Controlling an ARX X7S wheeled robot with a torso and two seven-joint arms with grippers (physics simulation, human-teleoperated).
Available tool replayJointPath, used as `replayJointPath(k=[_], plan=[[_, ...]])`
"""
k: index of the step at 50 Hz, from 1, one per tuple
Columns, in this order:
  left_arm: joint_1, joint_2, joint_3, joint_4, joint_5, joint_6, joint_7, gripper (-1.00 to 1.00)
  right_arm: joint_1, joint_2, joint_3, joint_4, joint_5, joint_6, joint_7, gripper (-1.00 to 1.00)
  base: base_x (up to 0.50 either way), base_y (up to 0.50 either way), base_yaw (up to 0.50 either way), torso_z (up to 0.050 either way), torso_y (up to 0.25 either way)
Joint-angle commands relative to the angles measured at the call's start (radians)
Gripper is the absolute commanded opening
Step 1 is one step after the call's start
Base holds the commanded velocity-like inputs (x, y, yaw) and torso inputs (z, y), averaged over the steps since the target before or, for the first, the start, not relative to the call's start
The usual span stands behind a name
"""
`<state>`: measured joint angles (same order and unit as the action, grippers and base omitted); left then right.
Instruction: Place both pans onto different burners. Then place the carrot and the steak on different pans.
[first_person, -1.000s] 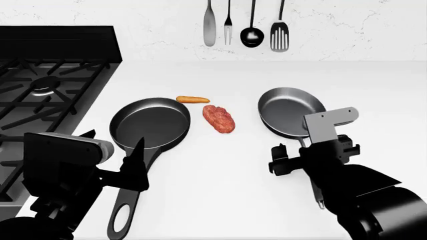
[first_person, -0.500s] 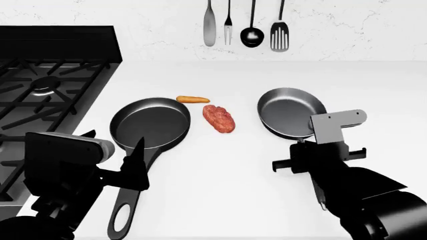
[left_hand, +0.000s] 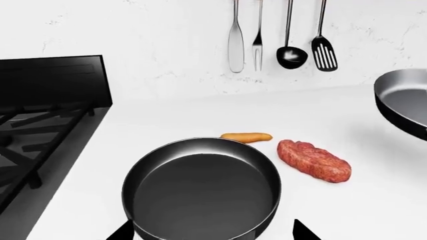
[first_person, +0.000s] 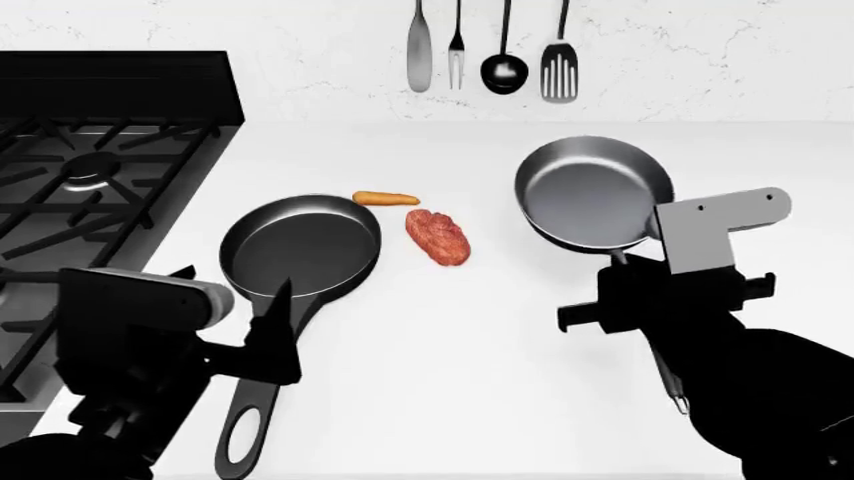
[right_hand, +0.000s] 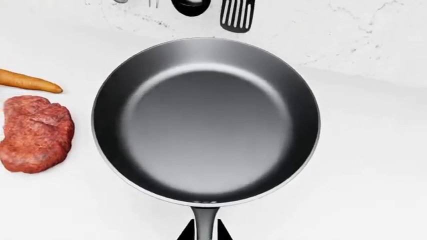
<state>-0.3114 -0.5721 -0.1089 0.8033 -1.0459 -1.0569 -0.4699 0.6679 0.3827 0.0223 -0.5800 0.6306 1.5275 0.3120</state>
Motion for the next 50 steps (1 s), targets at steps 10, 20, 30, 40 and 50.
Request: replayJointPath(k=[10,20,30,40,50], plan=[[-0.192,0.01,-0.013,-0.144,-0.521,-0.226,-0.466,1.0,0.042,0.041,0.037,-0.063,0.151,0.013,0.142,-1.0,0.0,0.0,0.0,0.0,0.002],[-0.354,-0.027,0.195,-0.242,-0.933,-0.127,-0.997,1.0,0.016,0.057,0.006,-0.029,0.15,-0.053,0.132,-1.0,0.0,0.0,0.0,0.0,0.002],[-0.455,-0.016,0.355,-0.299,-0.947,-0.091,-1.079,1.0,-0.009,0.079,0.003,-0.014,0.15,-0.095,0.118,-1.0,0.0,0.0,0.0,0.002,0.001],[-0.492,0.001,0.43,-0.355,-0.877,-0.093,-1.057,1.0,-0.048,0.097,0.003,0.01,0.14,-0.156,0.098,-1.0,0.0,0.0,0.0,0.0,0.002],[-0.483,0.016,0.469,-0.396,-0.808,-0.103,-0.996,1.0,-0.075,0.109,-0.002,0.031,0.127,-0.198,0.087,-1.0,0.0,0.0,0.0,0.0,0.002]])
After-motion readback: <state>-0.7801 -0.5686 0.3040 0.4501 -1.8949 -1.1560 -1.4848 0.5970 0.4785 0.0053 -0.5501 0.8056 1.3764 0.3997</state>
